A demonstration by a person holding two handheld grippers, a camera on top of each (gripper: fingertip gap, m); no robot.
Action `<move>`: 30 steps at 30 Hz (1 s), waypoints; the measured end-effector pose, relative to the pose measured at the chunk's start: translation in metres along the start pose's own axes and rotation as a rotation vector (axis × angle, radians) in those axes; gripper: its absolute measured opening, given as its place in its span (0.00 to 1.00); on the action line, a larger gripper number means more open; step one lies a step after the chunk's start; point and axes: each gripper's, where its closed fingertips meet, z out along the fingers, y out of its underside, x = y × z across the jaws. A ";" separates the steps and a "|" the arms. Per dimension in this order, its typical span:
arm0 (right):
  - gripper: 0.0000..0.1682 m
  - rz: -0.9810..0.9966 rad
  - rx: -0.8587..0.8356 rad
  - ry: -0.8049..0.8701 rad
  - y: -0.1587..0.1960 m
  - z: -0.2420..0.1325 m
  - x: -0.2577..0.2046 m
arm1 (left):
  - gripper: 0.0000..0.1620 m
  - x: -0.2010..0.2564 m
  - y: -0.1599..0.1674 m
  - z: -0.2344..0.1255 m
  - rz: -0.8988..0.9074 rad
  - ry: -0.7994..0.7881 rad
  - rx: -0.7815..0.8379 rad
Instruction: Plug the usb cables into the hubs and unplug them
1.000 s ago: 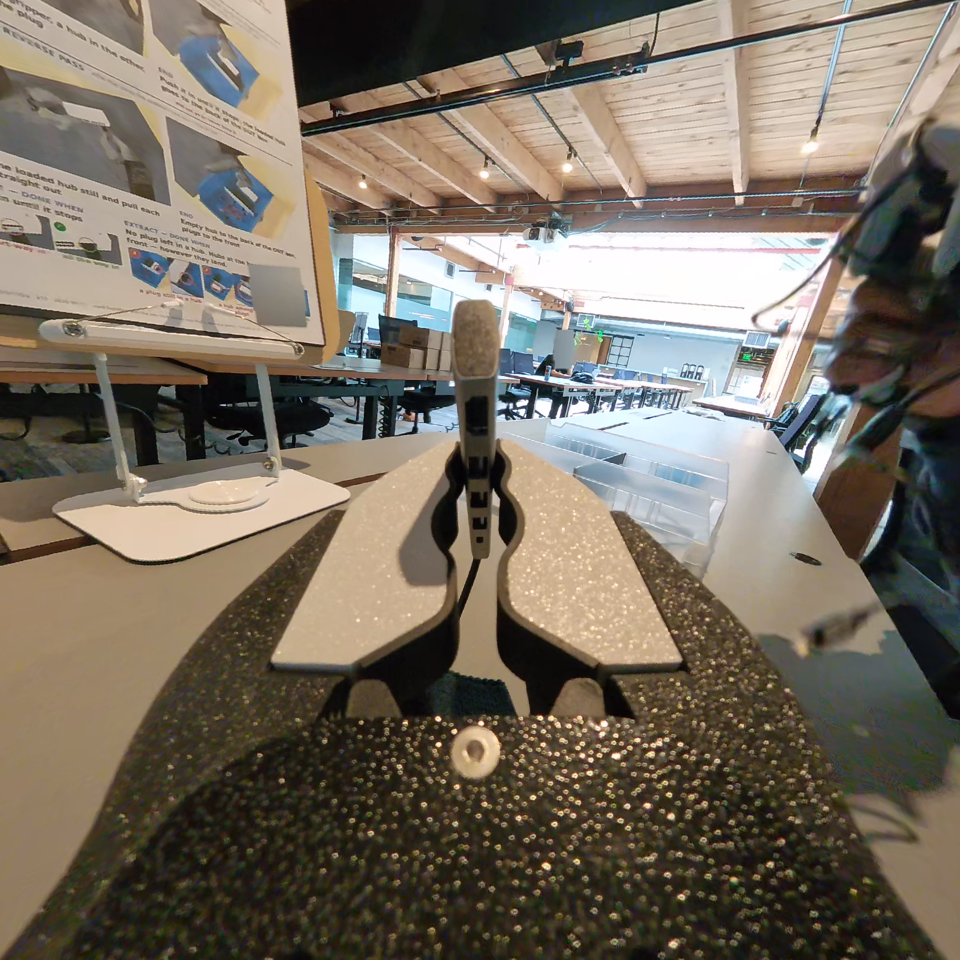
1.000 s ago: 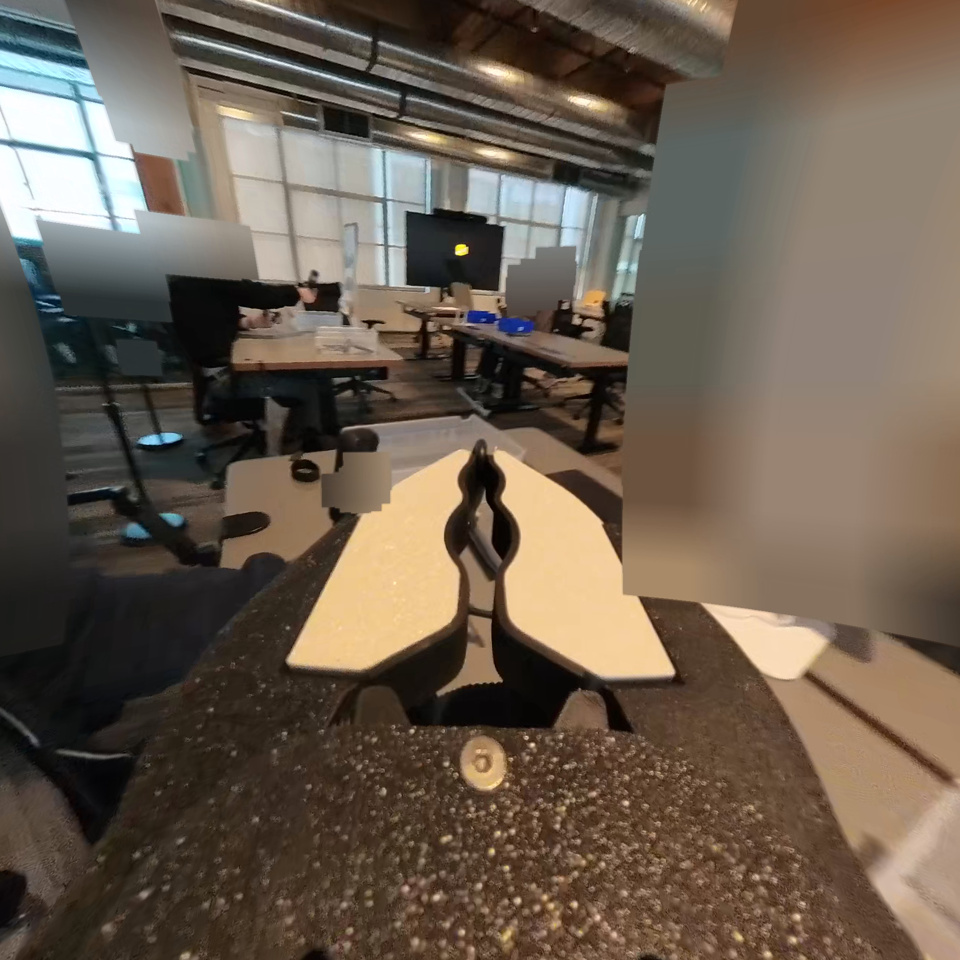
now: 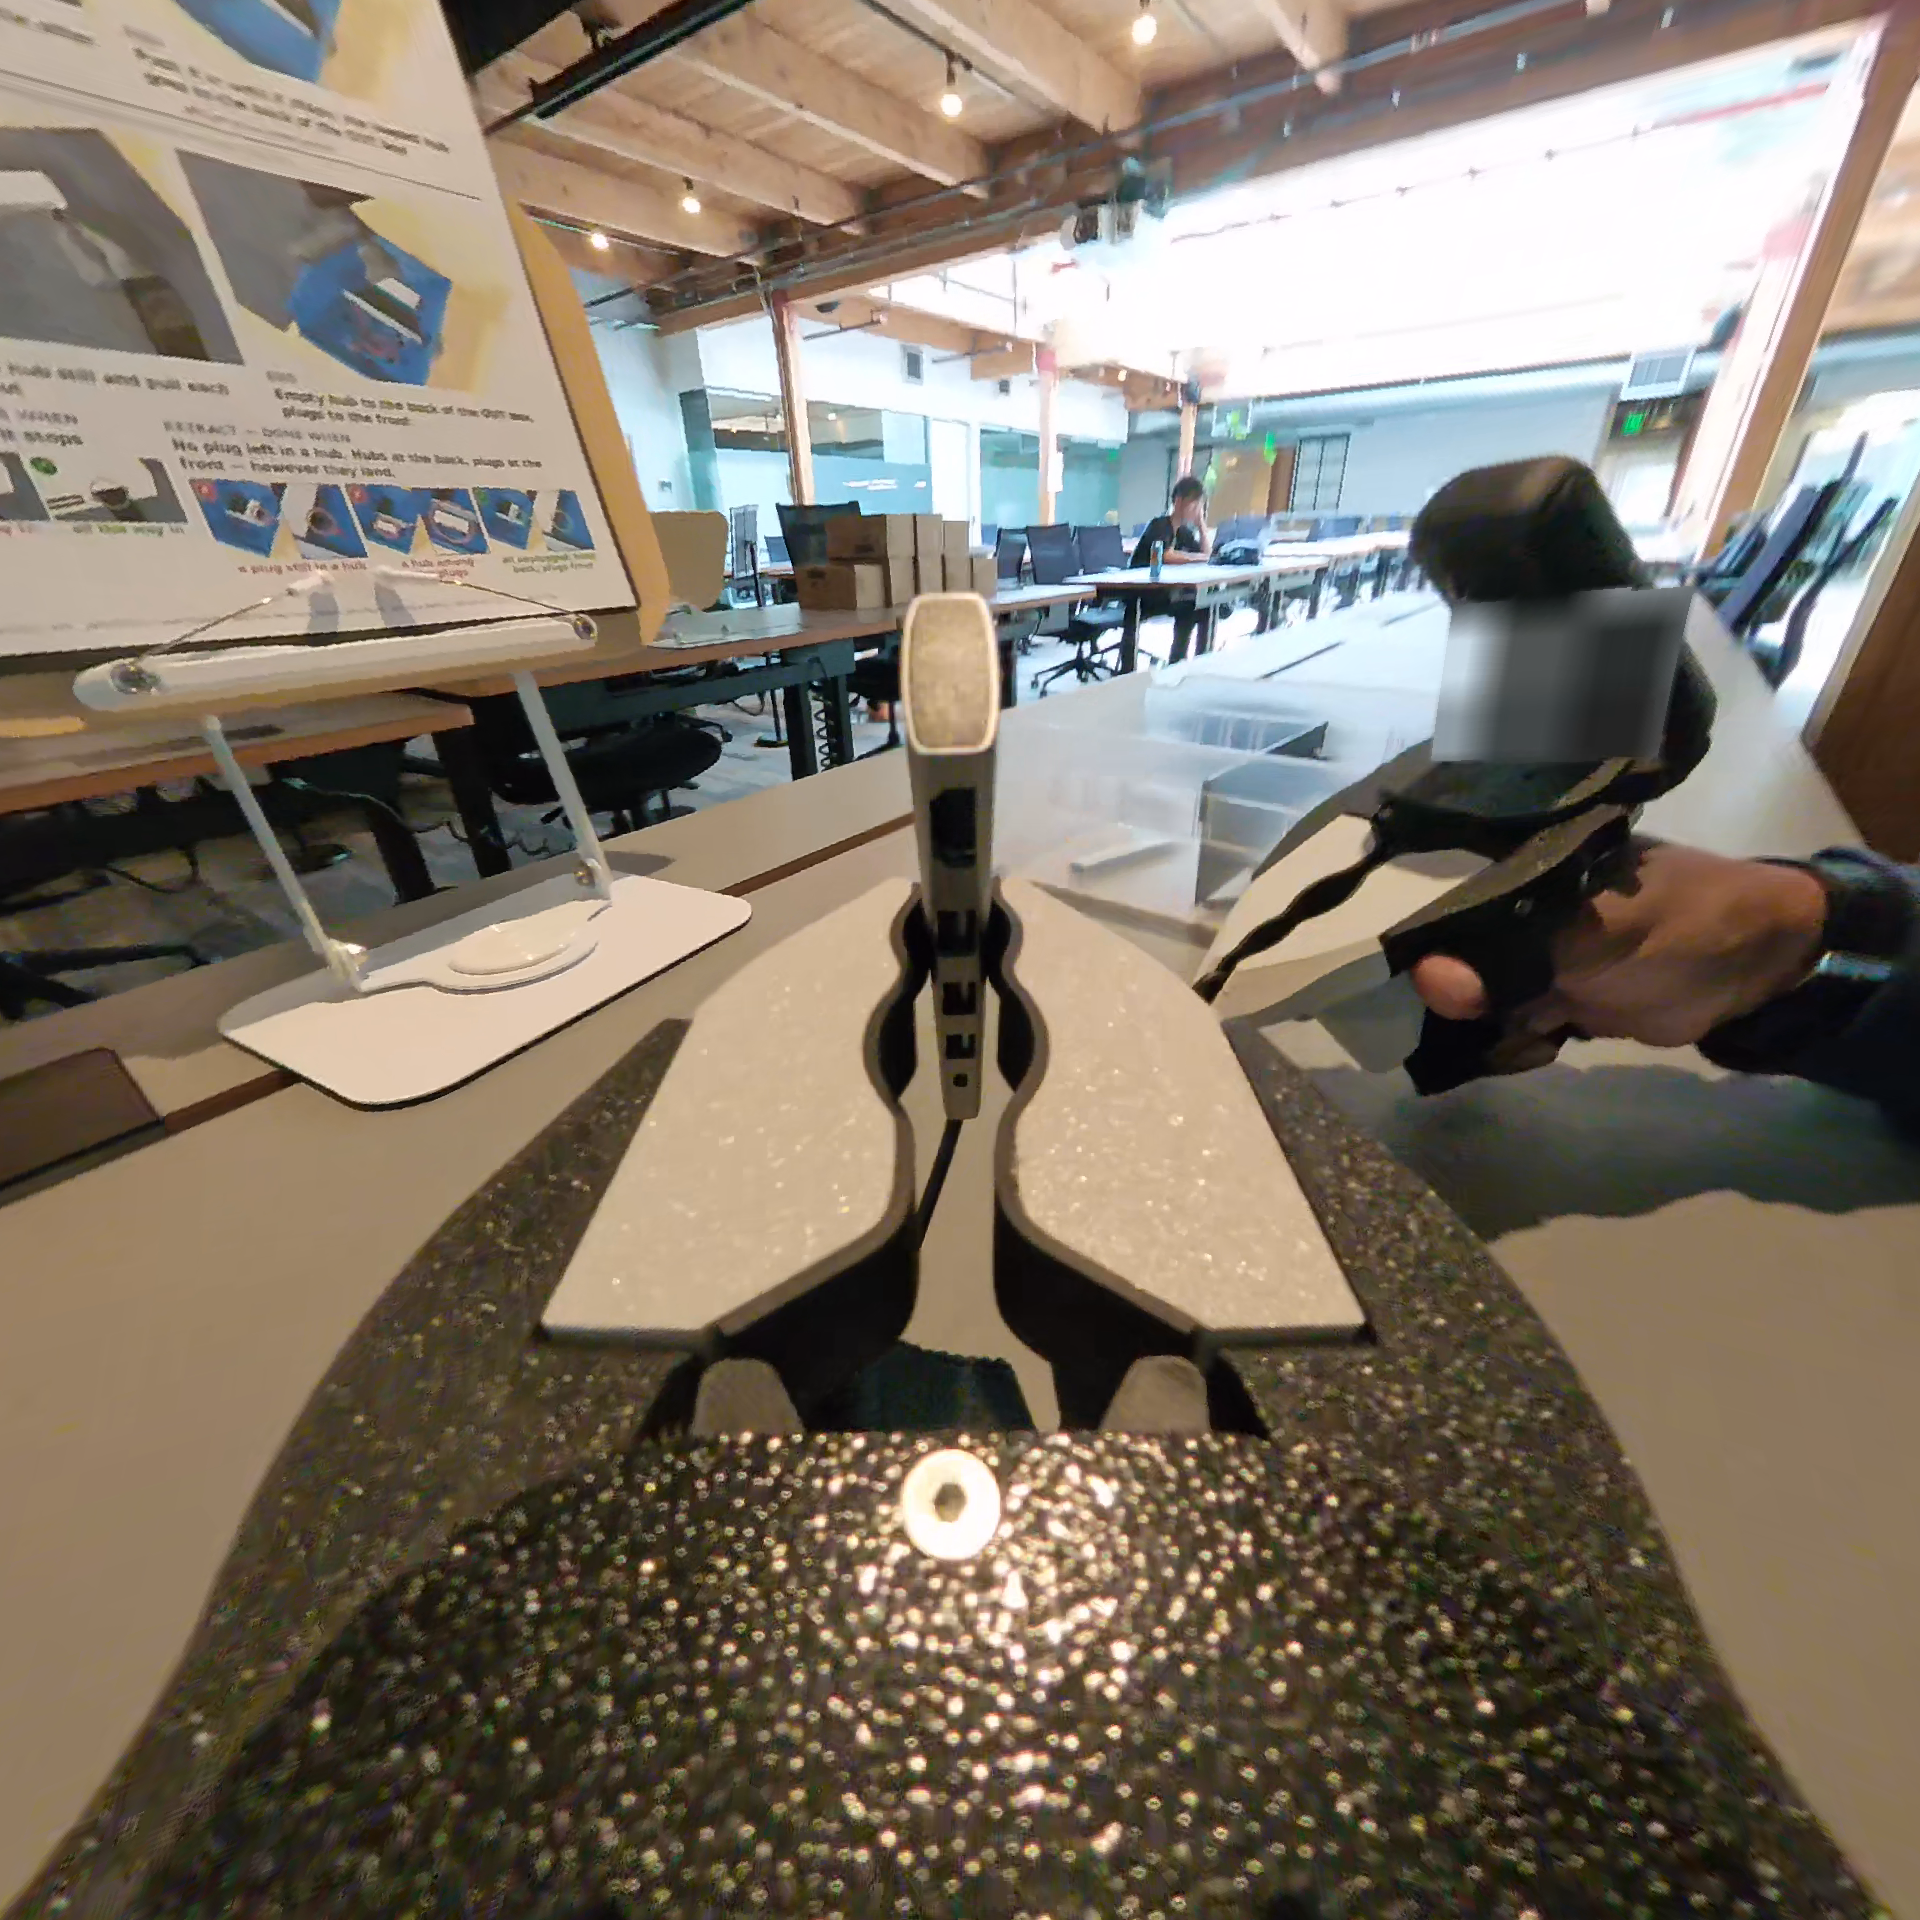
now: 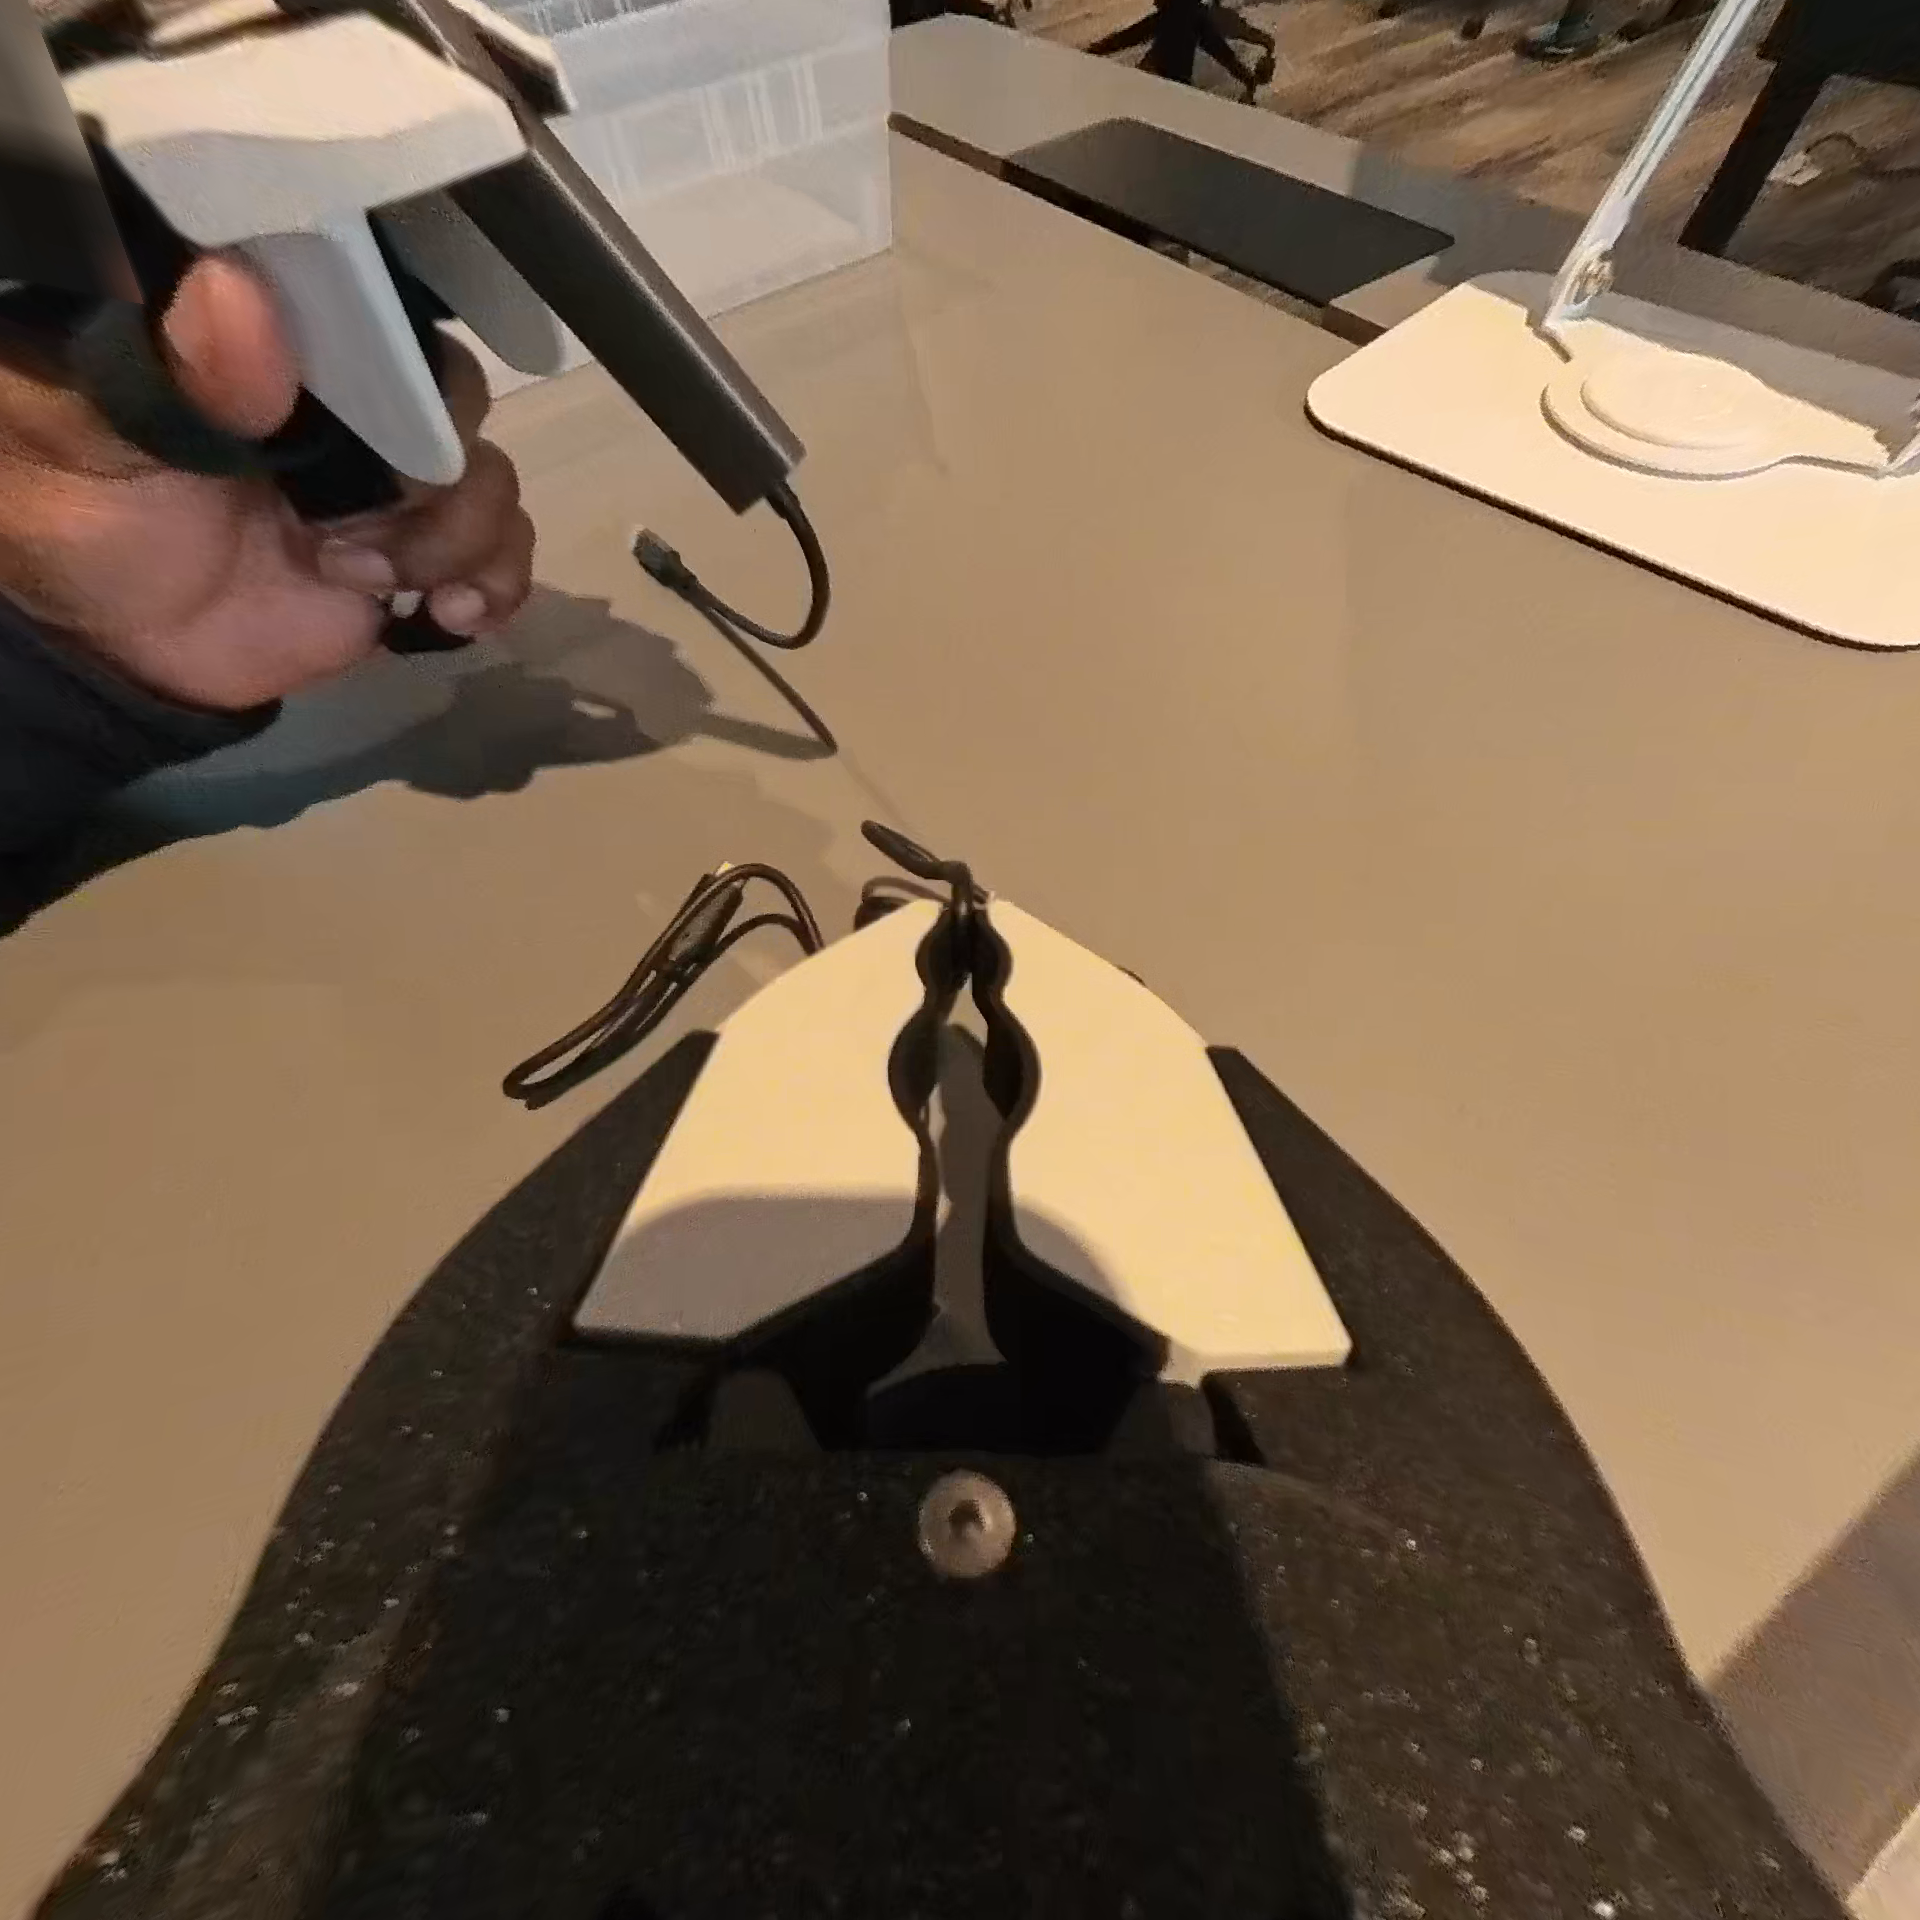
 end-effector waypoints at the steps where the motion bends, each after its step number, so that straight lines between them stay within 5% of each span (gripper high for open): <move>1: 0.02 -0.005 -0.006 0.007 0.001 0.000 0.001 | 0.06 0.002 0.002 0.001 0.019 0.002 -0.014; 11: 0.25 -0.021 0.003 0.106 0.001 -0.012 0.016 | 0.06 0.002 0.004 0.002 0.026 -0.002 -0.029; 24: 0.20 -0.348 0.176 -0.034 -0.030 -0.024 -0.081 | 0.06 0.008 -0.030 -0.013 -0.017 0.059 0.173; 30: 0.22 -0.410 0.311 0.019 -0.074 -0.018 -0.075 | 0.06 0.047 -0.049 -0.023 0.058 0.280 0.284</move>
